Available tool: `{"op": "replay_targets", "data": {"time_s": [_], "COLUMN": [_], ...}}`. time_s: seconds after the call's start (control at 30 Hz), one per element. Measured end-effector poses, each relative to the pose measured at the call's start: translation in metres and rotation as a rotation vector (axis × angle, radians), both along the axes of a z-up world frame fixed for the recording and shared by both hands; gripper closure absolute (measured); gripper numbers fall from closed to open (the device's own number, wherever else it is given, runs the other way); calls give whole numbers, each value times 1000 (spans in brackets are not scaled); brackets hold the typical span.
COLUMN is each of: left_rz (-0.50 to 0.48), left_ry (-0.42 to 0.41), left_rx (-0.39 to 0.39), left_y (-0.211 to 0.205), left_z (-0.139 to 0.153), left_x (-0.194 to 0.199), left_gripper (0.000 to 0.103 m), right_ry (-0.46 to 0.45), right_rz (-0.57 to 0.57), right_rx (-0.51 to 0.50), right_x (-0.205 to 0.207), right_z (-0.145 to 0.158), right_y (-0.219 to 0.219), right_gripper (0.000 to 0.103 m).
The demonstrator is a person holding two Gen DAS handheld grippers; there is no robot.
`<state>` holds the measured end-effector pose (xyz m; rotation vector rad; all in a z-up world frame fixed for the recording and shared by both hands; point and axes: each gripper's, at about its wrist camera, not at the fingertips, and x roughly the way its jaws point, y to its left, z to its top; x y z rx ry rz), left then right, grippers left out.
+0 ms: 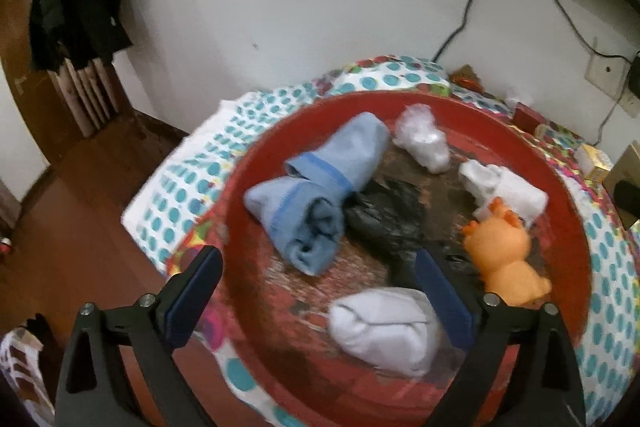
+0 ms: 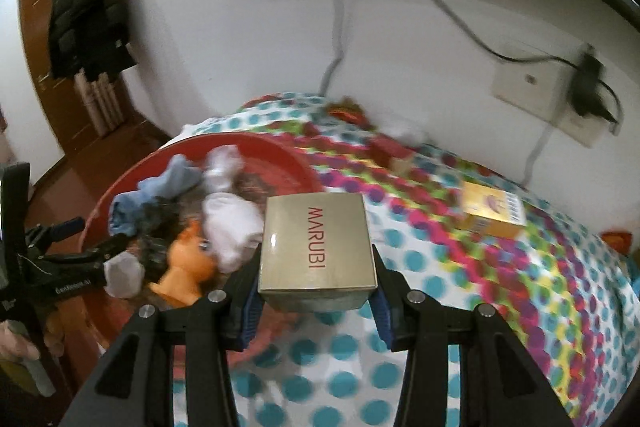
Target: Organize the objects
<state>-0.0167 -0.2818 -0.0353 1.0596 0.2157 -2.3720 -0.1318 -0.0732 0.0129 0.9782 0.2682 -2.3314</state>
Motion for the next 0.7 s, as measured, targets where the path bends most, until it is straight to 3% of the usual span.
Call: {"op": "replay_targets", "data": {"time_s": [0.4, 0.7], "left_rz": [46, 65], "left_ry": [19, 29], "left_rx": [39, 105], "left_y": [-23, -34], "left_z": [1, -4], "left_x": [8, 9], "left_gripper": [6, 6], "right_ry": [-39, -97], "right_rz": [159, 173], "right_rx": [30, 65], "right_x": [13, 0], "right_z": [-12, -33], "right_y": [-104, -141], "right_gripper": [57, 57]}}
